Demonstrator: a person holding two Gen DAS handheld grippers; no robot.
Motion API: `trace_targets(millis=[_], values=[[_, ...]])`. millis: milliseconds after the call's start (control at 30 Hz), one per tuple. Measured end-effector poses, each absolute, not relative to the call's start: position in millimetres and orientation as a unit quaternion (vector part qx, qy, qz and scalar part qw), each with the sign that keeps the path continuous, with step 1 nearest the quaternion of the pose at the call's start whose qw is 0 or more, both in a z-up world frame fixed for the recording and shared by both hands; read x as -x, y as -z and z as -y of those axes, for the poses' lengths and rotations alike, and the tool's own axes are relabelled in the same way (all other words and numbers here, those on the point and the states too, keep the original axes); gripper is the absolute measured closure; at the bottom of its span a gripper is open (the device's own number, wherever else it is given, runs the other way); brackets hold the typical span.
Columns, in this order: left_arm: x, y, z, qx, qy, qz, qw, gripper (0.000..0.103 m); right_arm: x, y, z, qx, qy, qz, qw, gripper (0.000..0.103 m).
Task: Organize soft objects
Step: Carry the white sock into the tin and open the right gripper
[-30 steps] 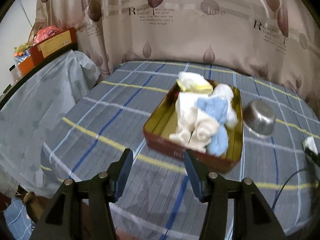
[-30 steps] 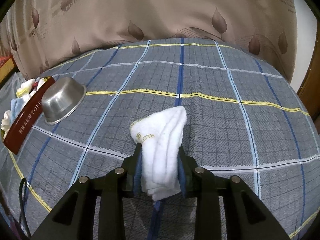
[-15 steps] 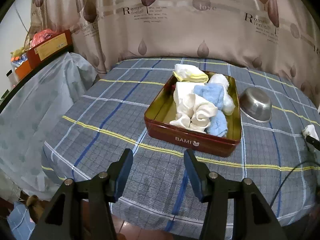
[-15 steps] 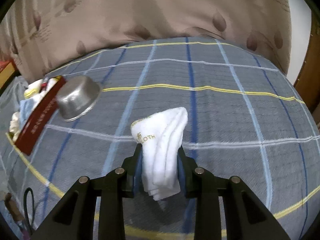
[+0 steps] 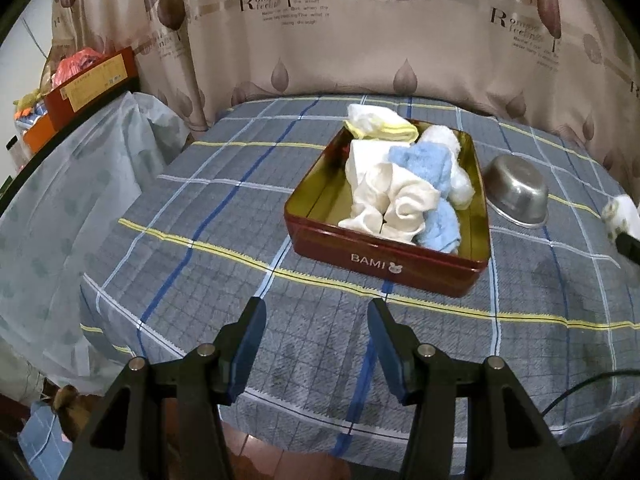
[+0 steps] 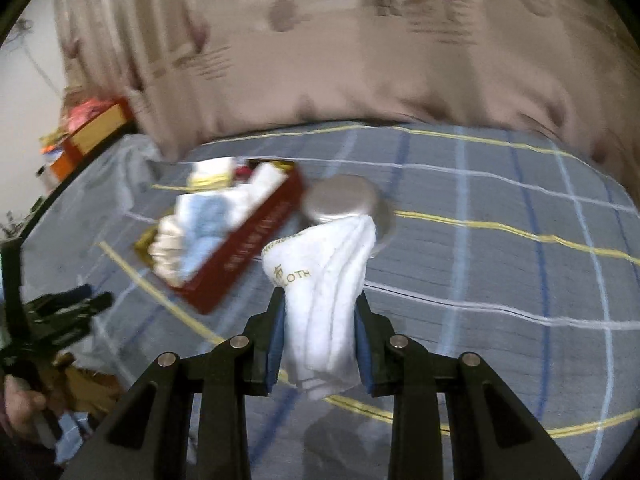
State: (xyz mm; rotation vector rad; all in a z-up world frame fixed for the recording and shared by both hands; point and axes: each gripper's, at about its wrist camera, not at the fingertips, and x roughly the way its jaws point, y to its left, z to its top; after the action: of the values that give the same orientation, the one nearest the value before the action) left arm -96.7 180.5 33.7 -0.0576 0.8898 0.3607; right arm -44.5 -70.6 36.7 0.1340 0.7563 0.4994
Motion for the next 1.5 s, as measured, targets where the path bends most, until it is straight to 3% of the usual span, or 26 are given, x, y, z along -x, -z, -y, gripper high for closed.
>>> trace_targets(millis=[600, 1500], values=[[89, -16, -201, 0.048, -0.198, -0.476, 0.856, 0.049, 28, -58, -39, -0.023, -0.329, -0.376, 0.866, 0.074], [98, -24, -233, 0.088, -0.241, -0.454, 0.853, 0.049, -28, -37, -185, 0.051, -0.35, -0.414, 0.839, 0.073]])
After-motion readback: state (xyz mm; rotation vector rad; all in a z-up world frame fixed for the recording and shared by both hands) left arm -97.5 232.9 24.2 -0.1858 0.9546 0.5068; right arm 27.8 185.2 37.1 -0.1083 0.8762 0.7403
